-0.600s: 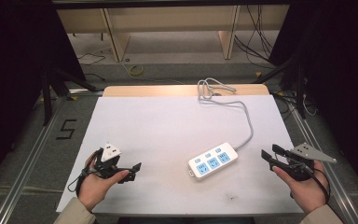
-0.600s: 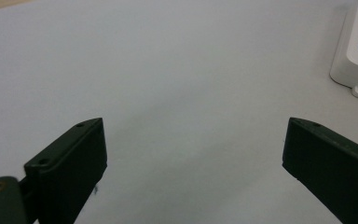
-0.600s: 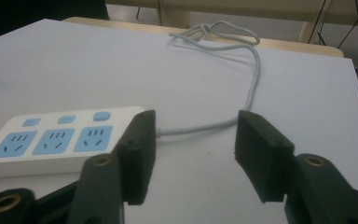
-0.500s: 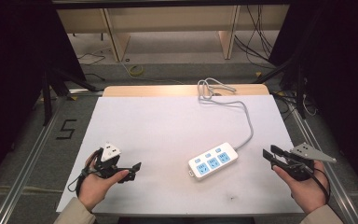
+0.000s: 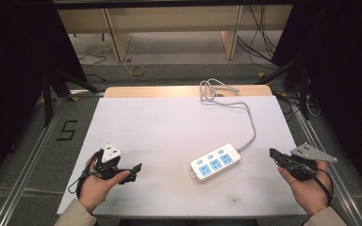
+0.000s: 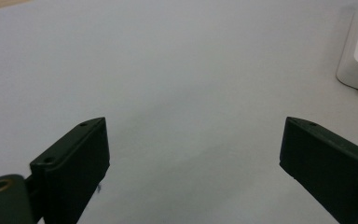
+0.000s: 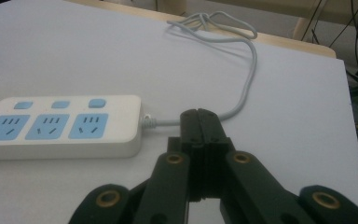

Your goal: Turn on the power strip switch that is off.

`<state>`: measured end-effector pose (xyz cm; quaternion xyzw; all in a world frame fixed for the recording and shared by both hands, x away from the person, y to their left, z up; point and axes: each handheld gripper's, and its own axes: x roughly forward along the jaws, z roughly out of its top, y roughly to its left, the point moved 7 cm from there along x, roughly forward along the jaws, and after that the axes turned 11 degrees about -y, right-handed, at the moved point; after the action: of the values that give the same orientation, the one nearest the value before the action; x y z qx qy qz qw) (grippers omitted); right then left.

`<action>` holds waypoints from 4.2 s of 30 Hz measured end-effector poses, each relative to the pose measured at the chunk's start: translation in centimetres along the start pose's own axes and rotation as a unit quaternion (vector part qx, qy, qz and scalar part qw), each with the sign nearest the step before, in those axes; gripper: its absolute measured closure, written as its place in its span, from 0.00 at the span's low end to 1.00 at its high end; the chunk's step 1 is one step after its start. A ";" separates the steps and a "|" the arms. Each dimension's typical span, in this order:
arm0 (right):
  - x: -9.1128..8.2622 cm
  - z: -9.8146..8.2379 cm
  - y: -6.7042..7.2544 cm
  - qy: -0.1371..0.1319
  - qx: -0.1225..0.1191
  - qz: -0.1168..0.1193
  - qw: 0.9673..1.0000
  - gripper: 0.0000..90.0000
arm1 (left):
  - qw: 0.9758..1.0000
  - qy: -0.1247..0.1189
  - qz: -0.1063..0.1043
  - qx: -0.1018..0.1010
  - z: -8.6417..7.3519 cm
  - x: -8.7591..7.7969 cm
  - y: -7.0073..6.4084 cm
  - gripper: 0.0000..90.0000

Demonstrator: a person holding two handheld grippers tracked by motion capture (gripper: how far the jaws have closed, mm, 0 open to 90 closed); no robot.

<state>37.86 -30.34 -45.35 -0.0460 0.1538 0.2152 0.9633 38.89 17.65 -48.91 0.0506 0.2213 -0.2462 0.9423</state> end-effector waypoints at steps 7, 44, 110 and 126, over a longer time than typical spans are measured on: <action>0.3 0.3 0.3 0.007 -0.007 0.006 1.000 1.00 | 1.000 0.001 0.001 0.000 0.0 0.0 0.0 0.09; 1.7 1.3 1.6 0.057 -0.009 0.043 0.997 1.00 | 1.000 0.003 0.004 0.002 0.0 0.0 0.1 0.10; 4.3 2.9 2.9 0.088 -0.011 0.060 0.994 1.00 | 1.000 0.002 0.005 0.006 0.1 0.2 0.2 0.11; 5.0 3.1 3.3 0.099 -0.016 0.067 0.993 1.00 | 1.000 0.002 0.005 0.007 0.0 0.2 0.2 0.11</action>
<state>41.58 -24.83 -44.09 -0.0717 0.2477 0.2764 0.9258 39.16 17.70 -48.97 0.0586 0.2211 -0.2427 0.9428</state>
